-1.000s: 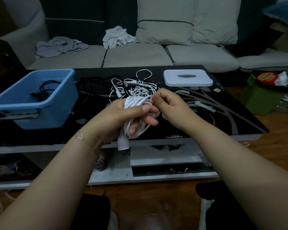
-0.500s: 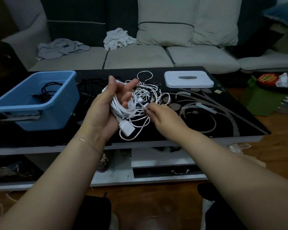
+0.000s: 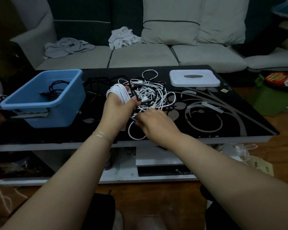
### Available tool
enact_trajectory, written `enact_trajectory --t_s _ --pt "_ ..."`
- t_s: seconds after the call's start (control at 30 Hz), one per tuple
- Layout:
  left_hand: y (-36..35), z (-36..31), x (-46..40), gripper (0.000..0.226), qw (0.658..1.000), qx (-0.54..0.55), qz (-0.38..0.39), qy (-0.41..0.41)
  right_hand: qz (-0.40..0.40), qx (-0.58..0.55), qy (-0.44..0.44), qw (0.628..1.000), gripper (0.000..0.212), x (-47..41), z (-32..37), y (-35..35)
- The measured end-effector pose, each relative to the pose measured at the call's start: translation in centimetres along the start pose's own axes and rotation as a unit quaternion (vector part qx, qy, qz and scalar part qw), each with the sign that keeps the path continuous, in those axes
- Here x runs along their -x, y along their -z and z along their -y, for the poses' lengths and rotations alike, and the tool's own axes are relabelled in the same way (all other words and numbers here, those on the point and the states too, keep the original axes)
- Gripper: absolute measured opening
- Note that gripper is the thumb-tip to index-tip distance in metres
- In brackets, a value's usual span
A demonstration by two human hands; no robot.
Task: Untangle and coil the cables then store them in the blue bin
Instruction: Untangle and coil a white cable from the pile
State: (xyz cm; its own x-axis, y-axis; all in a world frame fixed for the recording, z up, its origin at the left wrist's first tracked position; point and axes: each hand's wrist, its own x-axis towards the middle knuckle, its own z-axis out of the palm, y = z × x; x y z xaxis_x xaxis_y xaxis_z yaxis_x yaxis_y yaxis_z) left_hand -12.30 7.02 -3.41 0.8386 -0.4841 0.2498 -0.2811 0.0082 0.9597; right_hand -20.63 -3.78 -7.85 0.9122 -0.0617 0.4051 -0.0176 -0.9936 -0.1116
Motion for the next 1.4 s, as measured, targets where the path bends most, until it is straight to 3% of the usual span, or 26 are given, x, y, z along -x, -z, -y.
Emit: enact_trajectory --t_s 0.1,0.23,0.3,0.4,0.53,0.63,0.7,0.8,0.9,1.0,1.14,1.4 --pt "0.4 0.7 -0.3 0.019 0.989 -0.149 0.012 -0.019 -0.013 -0.013 -0.004 1.000 0.024 -0.2 0.1 0.2" --pt "0.5 0.9 -0.3 0.062 0.958 -0.282 0.033 -0.031 -0.009 -0.037 0.005 0.999 0.026 -0.1 0.3 0.9" --pt "0.5 0.6 0.0 0.071 0.968 -0.240 0.068 -0.027 -0.027 -0.059 -0.008 0.998 0.027 0.3 0.7 1.8" --pt "0.6 -0.5 0.7 0.068 0.976 -0.172 0.133 -0.031 -0.044 -0.071 -0.054 0.995 0.026 0.9 1.2 3.1" --pt "0.5 -1.3 1.7 0.084 0.950 -0.258 0.166 -0.058 -0.004 -0.056 -0.092 0.994 0.038 1.3 1.4 4.8" --pt "0.1 -2.0 2.8 0.068 0.935 -0.279 0.209 -0.062 0.033 -0.042 -0.120 0.991 0.043 1.5 1.2 5.8" --pt "0.0 -2.3 3.3 0.064 0.944 -0.223 0.244 -0.014 0.034 -0.021 -0.121 0.992 0.056 1.7 1.5 6.3" --pt "0.2 -2.4 3.2 0.097 0.944 -0.137 0.285 0.091 0.024 -0.001 -0.104 0.994 0.082 2.2 2.2 6.7" --pt "0.2 -3.0 3.5 0.095 0.937 -0.088 0.309 0.138 -0.004 -0.020 -0.093 0.995 0.092 2.5 2.3 7.0" --pt "-0.1 -3.1 3.8 0.099 0.920 -0.054 0.346 0.174 0.017 -0.071 -0.060 0.996 0.096 2.6 2.3 6.9" --pt "-0.4 -2.6 4.0 0.105 0.907 -0.038 0.364 0.206 0.097 -0.161 -0.079 0.979 0.094 2.9 2.5 7.1" --pt "-1.9 -3.0 4.0 0.104 0.923 -0.084 0.303 0.220 0.074 -0.091 -0.112 0.987 0.086 2.4 2.2 7.0"
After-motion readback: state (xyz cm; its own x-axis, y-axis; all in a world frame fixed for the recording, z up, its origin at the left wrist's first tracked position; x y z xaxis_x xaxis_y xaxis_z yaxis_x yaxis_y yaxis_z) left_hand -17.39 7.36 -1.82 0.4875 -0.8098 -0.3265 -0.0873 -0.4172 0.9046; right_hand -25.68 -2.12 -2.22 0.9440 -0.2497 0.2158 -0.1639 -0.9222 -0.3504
